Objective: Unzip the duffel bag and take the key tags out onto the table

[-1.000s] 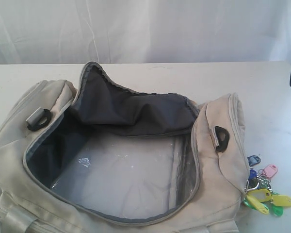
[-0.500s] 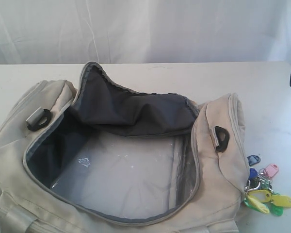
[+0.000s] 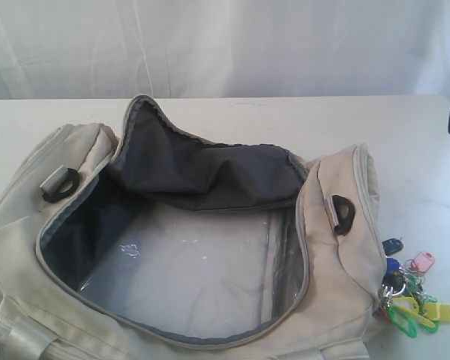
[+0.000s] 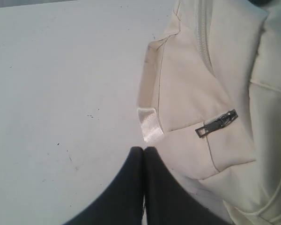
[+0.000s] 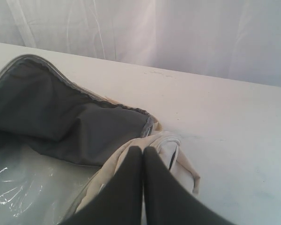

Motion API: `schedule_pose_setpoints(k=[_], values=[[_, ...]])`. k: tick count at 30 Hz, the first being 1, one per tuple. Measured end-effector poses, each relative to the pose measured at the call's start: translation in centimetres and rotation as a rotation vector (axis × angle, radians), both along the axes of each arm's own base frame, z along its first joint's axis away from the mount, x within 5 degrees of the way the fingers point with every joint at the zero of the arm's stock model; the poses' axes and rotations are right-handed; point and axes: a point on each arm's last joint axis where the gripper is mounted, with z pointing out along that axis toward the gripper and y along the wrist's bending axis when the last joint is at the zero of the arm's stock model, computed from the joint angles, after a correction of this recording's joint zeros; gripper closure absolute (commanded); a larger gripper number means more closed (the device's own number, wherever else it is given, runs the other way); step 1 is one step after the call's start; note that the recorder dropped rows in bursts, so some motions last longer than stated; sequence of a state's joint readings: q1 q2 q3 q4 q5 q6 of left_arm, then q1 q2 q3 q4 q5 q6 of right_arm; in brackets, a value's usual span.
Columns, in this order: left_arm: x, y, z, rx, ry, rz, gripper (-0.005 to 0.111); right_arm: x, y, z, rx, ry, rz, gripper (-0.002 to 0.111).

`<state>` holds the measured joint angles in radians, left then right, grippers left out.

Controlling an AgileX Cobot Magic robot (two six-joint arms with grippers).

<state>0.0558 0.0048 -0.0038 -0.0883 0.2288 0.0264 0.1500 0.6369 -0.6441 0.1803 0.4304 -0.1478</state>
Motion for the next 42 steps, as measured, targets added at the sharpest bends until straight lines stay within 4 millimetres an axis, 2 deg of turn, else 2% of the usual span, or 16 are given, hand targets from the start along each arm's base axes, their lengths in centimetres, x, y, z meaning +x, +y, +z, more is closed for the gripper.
schedule_pose_setpoints(k=[14,42], values=[[0.06,0.03,0.15,-0.055,-0.017,0.023,0.107,0.00,0.00,0.00,0.000,0.000,0.000,0.108],[0.05,0.52,0.16,-0.005,-0.019,0.086,0.107,0.00,0.00,0.00,-0.002,-0.001,0.001,0.108]])
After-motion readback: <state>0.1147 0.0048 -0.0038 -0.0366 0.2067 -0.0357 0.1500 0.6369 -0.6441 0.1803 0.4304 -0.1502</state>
